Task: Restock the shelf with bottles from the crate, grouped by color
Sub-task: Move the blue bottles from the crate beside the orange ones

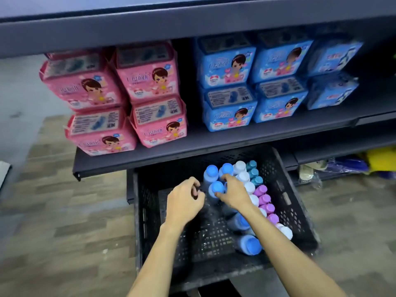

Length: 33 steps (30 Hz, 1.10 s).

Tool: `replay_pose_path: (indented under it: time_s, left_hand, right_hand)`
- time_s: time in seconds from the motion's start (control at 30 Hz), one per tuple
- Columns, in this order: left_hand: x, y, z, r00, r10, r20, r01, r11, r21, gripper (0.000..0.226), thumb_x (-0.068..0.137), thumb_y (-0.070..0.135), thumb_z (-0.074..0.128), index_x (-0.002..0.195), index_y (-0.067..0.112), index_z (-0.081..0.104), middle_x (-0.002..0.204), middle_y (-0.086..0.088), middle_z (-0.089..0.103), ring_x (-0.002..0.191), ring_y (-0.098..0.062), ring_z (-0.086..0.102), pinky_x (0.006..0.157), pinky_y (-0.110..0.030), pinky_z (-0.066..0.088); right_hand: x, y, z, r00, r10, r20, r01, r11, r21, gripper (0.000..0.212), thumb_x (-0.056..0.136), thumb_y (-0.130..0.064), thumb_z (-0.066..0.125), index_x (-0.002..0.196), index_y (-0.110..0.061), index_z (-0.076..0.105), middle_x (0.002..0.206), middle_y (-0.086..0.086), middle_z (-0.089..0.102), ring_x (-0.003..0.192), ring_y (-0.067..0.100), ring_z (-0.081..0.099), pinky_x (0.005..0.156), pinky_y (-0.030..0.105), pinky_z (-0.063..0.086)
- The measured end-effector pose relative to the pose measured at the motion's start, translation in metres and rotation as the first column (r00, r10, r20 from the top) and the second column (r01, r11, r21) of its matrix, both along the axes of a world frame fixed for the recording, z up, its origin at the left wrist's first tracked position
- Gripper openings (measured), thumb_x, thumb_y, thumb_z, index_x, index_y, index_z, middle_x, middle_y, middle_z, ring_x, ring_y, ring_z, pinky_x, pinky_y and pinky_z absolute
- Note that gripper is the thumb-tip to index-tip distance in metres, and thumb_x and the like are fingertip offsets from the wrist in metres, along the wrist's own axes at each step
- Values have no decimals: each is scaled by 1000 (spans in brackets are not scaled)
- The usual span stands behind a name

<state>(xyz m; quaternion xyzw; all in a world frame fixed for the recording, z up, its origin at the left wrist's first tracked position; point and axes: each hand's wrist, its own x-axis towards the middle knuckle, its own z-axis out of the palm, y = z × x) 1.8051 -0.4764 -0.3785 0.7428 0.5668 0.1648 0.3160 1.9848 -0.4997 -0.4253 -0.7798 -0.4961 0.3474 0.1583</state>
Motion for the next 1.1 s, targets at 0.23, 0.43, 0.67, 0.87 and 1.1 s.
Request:
replay_pose_path:
  time_s: [0.23, 0.43, 0.67, 0.87, 1.1]
  left_hand:
    - [-4, -2, -21, 998, 49, -28, -52, 995, -84, 12, 79, 22, 61, 87, 29, 56, 66, 10, 56, 65, -5, 54, 63, -26, 46]
    - [-12, 2, -33, 997, 36, -62, -42, 995, -89, 12, 80, 25, 60, 89, 32, 56, 67, 10, 56, 64, -4, 55, 64, -28, 49]
    - [-20, 34, -29, 997, 6, -82, -7, 1000, -21, 14, 79, 22, 60, 91, 29, 57, 68, 10, 56, 63, -7, 54, 60, -27, 47]
    - [-19, 46, -24, 994, -39, -98, 38, 999, -10, 14, 80, 26, 58, 93, 29, 56, 70, 10, 56, 66, -7, 55, 61, -27, 44]
    - [-21, 39, -23, 993, -76, -86, 74, 997, -21, 13, 81, 27, 57, 94, 29, 55, 71, 9, 56, 68, -8, 55, 64, -30, 47]
  right_hand:
    - [-24, 15, -36, 994, -6, 109, 22, 989, -149, 57, 90, -11, 63, 140, -4, 37, 130, 17, 54, 114, 38, 57, 78, 37, 43]
    - [-32, 23, -48, 968, 73, 240, -18, 975, -222, 61, 91, -1, 56, 147, -7, 32, 135, 16, 52, 119, 35, 57, 84, 37, 47]
    - [-34, 28, -49, 966, 100, 237, -40, 969, -244, 64, 88, -14, 64, 144, -13, 32, 121, 12, 61, 107, 33, 64, 75, 37, 49]
    - [-33, 31, -41, 974, 94, 208, -34, 960, -276, 68, 87, -27, 67, 145, -13, 32, 124, 10, 62, 112, 31, 63, 84, 37, 51]
    - [-29, 19, -22, 980, 56, 189, -9, 971, -239, 68, 77, -38, 72, 134, -17, 40, 112, 7, 66, 105, 30, 65, 77, 35, 51]
